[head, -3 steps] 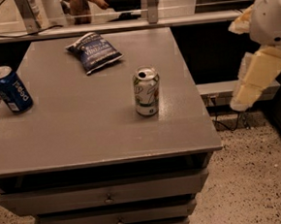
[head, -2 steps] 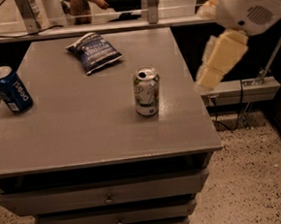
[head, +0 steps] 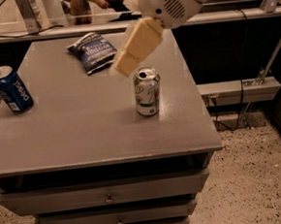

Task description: Pick pepsi can

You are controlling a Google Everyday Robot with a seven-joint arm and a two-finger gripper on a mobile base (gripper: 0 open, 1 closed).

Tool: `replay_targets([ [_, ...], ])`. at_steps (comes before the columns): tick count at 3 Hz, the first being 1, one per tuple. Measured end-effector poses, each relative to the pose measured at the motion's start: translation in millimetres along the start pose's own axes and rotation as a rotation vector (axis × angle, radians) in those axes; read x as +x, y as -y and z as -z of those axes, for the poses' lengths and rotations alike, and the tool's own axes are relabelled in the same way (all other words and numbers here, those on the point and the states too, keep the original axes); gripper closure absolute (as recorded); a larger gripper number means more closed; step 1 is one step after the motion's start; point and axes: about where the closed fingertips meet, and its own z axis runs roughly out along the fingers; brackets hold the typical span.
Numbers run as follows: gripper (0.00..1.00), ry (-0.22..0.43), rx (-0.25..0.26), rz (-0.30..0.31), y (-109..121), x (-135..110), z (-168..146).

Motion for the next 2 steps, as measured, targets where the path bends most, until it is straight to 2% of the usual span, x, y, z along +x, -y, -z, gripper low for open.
replay_targets([
  [1, 0.0, 0.033, 0.016, 0.005, 0.8, -13.7, -2.1],
  [2, 0.0, 0.033, 0.016, 0.005, 0.7, -13.8, -2.1],
])
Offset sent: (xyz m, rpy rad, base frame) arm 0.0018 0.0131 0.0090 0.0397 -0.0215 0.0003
